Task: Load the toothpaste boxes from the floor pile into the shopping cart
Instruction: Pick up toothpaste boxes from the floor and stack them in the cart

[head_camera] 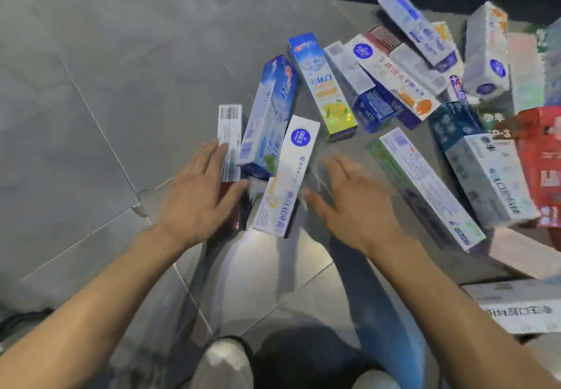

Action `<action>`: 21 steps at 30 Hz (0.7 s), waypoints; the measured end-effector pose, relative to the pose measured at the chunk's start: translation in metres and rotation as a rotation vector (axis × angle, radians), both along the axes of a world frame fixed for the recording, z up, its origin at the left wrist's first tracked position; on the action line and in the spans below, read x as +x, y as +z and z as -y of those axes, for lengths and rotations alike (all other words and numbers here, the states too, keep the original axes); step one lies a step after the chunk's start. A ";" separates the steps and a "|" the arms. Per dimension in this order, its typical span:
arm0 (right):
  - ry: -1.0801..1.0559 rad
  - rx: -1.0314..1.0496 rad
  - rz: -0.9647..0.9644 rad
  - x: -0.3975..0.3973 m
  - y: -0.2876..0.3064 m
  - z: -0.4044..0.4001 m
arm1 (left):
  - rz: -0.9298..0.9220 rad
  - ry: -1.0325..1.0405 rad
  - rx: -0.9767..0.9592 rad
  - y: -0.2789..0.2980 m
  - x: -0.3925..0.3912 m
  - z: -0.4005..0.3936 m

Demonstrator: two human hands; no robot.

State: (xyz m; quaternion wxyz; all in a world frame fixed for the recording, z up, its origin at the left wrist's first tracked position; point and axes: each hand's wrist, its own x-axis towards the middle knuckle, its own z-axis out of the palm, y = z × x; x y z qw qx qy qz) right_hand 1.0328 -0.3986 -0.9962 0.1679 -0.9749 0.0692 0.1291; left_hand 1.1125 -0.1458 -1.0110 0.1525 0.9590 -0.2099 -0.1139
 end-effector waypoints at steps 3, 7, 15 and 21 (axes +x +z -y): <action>-0.044 0.041 -0.018 0.007 -0.008 0.004 | -0.017 0.041 -0.062 0.001 0.018 0.011; -0.072 0.095 0.014 0.012 -0.010 -0.001 | -0.070 0.109 -0.194 0.004 0.033 0.031; -0.101 0.112 0.004 0.013 -0.016 -0.004 | -0.142 0.250 -0.254 -0.004 0.082 0.097; -0.163 0.141 -0.015 0.004 -0.014 -0.005 | -0.111 0.350 -0.006 0.000 0.096 0.117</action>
